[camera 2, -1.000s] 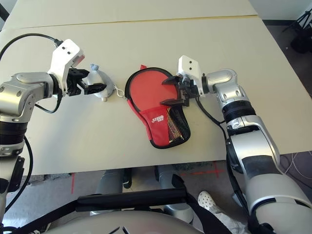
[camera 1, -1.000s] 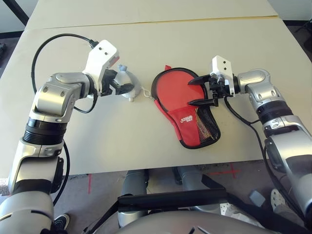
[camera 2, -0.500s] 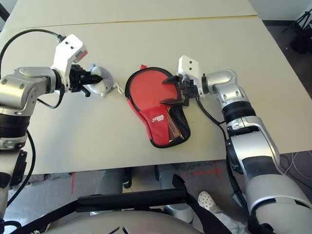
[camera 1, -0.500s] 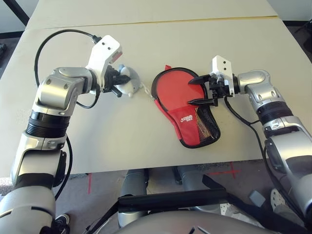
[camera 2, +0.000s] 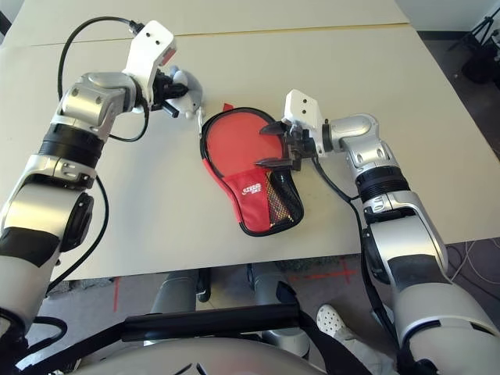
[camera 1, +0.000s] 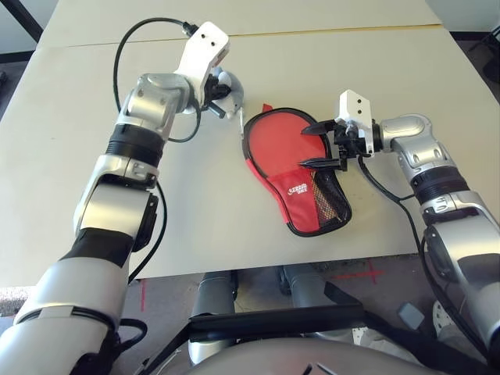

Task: Store the ping-pong paddle in its case and zip it.

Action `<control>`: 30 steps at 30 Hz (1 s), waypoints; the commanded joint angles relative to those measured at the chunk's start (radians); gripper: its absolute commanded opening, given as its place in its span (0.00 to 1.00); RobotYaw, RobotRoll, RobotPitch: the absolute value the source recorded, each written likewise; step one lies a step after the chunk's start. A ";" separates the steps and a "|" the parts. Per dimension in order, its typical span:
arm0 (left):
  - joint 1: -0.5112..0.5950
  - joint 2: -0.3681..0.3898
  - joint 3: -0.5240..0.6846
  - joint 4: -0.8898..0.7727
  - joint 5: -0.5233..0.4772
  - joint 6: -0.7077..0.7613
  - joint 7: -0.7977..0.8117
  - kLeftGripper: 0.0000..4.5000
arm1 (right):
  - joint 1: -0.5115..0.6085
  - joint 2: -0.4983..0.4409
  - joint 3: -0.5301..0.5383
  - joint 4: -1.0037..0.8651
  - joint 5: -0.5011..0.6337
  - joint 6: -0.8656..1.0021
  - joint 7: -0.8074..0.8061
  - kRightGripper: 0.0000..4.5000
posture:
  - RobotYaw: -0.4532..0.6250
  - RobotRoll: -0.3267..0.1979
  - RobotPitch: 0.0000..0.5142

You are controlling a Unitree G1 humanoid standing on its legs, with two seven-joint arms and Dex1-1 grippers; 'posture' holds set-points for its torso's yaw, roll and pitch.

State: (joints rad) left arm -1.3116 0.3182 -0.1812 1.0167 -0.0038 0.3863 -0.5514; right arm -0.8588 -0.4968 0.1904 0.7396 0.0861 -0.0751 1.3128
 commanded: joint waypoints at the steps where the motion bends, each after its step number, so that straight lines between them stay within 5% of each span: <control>1: -0.069 -0.042 0.037 0.146 0.024 -0.115 0.066 0.05 | 0.070 -0.006 0.042 0.012 -0.058 0.038 -0.022 1.00 | 0.41 0.62 0.56; 16: -0.176 -0.361 0.090 0.275 0.050 -0.249 0.099 0.05 | 0.111 -0.014 0.032 -0.051 -0.059 0.076 -0.054 1.00 | 0.36 0.62 0.56; 30: -0.230 -0.565 0.119 0.258 0.040 -0.240 0.033 0.05 | 0.121 -0.004 0.030 -0.061 -0.063 0.085 -0.081 1.00 | 0.34 0.62 0.53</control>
State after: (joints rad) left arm -1.5114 -0.1384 -0.0604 1.2942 0.0437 0.1601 -0.4864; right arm -0.7946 -0.5076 0.1653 0.6271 0.0904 -0.0185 1.2599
